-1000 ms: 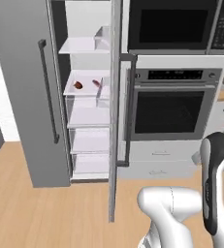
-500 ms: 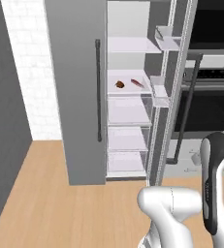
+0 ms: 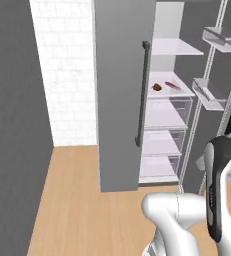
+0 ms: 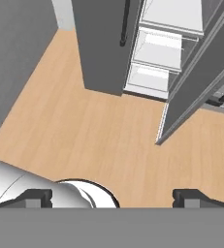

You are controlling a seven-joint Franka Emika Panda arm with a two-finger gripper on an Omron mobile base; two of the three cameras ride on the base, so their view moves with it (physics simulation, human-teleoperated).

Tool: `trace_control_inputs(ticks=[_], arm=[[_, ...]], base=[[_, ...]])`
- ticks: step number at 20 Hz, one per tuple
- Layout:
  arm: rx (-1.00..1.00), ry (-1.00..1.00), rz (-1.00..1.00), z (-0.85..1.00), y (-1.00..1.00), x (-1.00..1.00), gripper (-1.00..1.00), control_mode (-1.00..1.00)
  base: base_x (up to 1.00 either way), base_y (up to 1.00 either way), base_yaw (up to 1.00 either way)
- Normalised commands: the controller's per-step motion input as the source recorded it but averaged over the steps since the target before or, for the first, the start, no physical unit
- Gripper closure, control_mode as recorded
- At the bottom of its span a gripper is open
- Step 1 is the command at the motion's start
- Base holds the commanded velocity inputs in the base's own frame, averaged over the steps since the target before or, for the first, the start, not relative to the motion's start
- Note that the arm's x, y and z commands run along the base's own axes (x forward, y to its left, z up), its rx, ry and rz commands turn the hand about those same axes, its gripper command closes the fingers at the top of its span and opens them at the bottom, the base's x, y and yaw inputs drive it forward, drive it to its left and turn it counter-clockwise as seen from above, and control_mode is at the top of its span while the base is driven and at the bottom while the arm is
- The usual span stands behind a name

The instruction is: Place one bell pepper and one steak in each tupperware on the nearby counter, to pack two identical lunches.

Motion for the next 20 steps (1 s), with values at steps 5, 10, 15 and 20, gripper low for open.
trace_control_inputs(ticks=[5,10,15,20], arm=[[0.00,0.00,0.00,0.00,0.00,0.00,-1.00,1.00],[0.00,0.00,0.00,0.00,0.00,0.00,-1.00,1.00],[0.00,0.00,0.00,0.00,0.00,0.00,-1.00,1.00],[0.00,0.00,0.00,0.00,0.00,0.00,-1.00,1.00]], base=[[0.84,0.00,-0.24],[1.00,-0.11,-0.21],[0.80,-0.22,-0.14],[0.42,-0.36,0.01]])
